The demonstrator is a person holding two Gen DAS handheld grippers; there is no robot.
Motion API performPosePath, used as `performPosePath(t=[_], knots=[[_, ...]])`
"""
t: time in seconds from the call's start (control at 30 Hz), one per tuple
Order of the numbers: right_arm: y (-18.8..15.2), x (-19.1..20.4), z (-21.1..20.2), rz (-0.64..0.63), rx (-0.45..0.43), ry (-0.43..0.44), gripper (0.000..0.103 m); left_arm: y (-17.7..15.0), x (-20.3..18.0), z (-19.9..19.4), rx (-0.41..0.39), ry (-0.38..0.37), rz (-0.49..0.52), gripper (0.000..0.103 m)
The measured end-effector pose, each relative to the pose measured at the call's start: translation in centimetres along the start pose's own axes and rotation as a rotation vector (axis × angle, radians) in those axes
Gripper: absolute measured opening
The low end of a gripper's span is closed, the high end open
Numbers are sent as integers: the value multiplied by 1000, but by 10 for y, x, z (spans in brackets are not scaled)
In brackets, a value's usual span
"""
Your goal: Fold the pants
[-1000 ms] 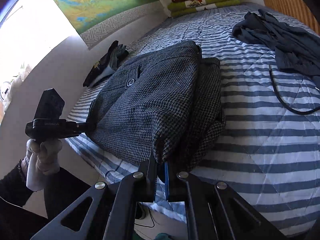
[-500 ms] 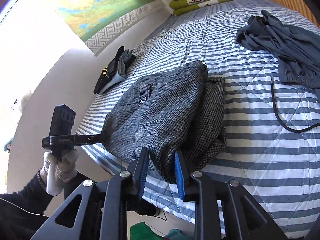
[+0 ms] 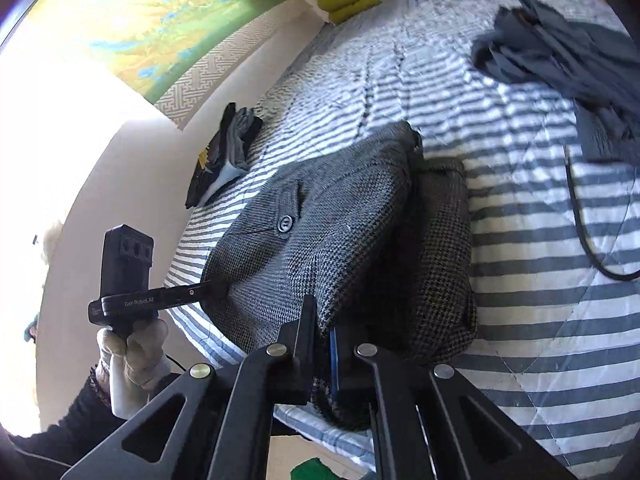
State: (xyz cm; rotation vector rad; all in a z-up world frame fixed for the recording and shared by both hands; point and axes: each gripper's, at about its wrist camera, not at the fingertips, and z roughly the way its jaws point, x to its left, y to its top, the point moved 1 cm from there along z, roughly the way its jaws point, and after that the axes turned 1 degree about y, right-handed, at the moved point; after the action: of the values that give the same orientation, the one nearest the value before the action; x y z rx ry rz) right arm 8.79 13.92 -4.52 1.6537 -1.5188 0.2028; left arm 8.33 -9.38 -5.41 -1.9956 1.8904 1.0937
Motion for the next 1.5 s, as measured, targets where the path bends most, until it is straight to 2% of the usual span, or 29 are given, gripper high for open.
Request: performPosePath(t=[0.07, 0.13, 0.23, 0.3, 0.37, 0.43, 0.57, 0.63, 0.73, 0.8, 0.87, 0.93, 1.0, 1.07, 1.13, 1.27, 1.3, 1.33, 1.37, 1.4, 1.43, 1.47, 1.5], knots=[[-9, 16, -18, -46, -13, 21, 4, -10, -3, -4, 16, -10, 13, 12], [-23, 18, -26, -48, -12, 13, 4, -19, 2, 11, 70, 33, 22, 14], [-51, 9, -6, -57, 61, -70, 4, -31, 17, 41, 155, 67, -25, 19], [-60, -2, 8, -35, 89, -129, 6, -31, 17, 40, 145, 57, -33, 20], [-60, -10, 7, 0, 95, -121, 9, -30, 9, 25, 113, 87, 8, 27], [-53, -7, -10, -18, 55, -127, 11, -27, -4, 6, 49, 154, 78, 28], [-32, 14, -49, -164, -55, -207, 14, -7, -39, -18, -72, 185, 206, 28], [-17, 25, -53, -234, -96, -223, 14, 11, -53, -9, -85, 178, 251, 28], [5, 39, -36, -303, -161, -220, 15, 37, -61, 23, -69, 152, 254, 28], [21, 42, -13, -306, -185, -235, 15, 49, -62, 48, -66, 181, 255, 28], [35, 42, 15, -281, -179, -217, 15, 59, -56, 73, -61, 223, 270, 28], [43, 35, 40, -272, -145, -239, 15, 66, -42, 93, -47, 243, 258, 28], [46, 20, 64, -263, -90, -310, 15, 70, -26, 107, -36, 194, 209, 24], [45, -6, 81, -196, -24, -317, 11, 71, -16, 105, -41, 139, 183, 24], [41, -18, 80, -171, -20, -269, 11, 70, -15, 97, -46, 133, 177, 24], [39, -7, 50, -166, -48, -273, 14, 57, -12, 66, -75, 145, 143, 25], [36, -6, 41, -162, -50, -270, 14, 54, -11, 59, -76, 148, 132, 30], [33, -6, 33, -157, -43, -271, 15, 49, -10, 51, -75, 157, 128, 44], [28, -7, 24, -149, -40, -276, 20, 45, -10, 45, -75, 165, 125, 53], [23, -10, 16, -134, -39, -283, 25, 42, -9, 40, -76, 176, 124, 67], [20, -14, 11, -116, -39, -288, 37, 40, -8, 36, -73, 192, 123, 75], [15, -18, 6, -97, -36, -294, 47, 40, -8, 35, -66, 209, 125, 78], [12, -21, 3, -79, -33, -301, 50, 40, -8, 36, -58, 224, 135, 79]])
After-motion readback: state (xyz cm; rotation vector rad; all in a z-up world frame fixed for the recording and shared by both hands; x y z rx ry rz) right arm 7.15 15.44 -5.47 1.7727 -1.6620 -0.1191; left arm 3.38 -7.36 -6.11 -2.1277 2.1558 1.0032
